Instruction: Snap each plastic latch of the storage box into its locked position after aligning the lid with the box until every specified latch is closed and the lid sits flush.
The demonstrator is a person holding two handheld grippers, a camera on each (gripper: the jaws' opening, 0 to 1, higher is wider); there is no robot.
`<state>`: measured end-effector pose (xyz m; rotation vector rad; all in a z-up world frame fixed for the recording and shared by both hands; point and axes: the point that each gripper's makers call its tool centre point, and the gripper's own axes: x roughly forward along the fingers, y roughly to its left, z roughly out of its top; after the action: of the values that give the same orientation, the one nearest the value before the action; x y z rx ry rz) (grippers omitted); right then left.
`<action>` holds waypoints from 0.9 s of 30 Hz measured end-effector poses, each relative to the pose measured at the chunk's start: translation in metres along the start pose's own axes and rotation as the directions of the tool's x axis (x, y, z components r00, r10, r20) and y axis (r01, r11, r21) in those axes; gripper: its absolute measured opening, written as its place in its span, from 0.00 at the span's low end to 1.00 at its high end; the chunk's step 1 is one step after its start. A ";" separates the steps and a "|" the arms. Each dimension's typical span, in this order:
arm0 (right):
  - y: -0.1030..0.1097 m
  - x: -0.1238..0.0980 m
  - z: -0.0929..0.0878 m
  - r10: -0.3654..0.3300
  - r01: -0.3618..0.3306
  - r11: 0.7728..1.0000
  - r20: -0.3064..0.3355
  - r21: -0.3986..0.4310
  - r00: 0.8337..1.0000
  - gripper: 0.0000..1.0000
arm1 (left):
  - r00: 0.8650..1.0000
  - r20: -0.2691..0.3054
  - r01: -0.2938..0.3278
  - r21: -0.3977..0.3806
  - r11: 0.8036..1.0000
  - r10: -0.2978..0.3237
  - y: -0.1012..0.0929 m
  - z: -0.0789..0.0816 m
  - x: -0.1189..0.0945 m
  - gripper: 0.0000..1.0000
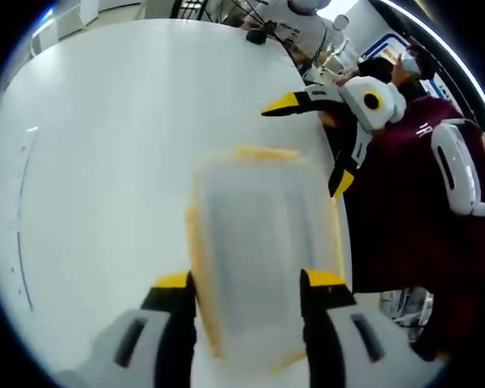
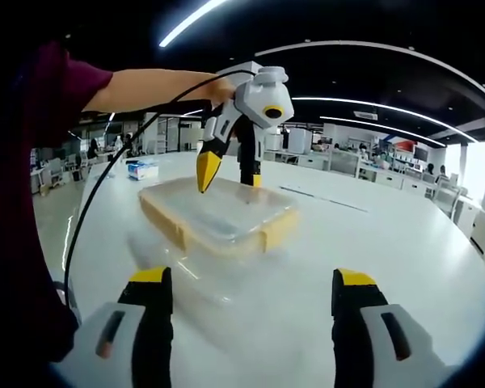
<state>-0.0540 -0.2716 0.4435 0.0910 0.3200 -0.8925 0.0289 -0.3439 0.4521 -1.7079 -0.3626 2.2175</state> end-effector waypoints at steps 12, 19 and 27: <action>-0.001 0.001 0.000 0.003 -0.003 1.000 -0.001 -0.001 1.000 0.81 | 1.000 -0.013 -0.002 -0.005 1.000 0.002 -0.004 0.000 0.002 0.51; -0.001 0.000 0.000 0.002 -0.002 1.000 0.004 0.005 1.000 0.81 | 1.000 -0.025 -0.007 -0.015 1.000 0.006 -0.002 0.001 0.002 0.52; -0.001 0.000 0.000 0.001 -0.001 1.000 0.009 0.011 1.000 0.81 | 1.000 -0.028 -0.012 -0.024 1.000 0.011 -0.009 0.001 0.006 0.53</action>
<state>-0.0548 -0.2716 0.4433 0.0971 0.3070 -0.8938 0.0276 -0.3329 0.4506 -1.7564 -0.3754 2.2034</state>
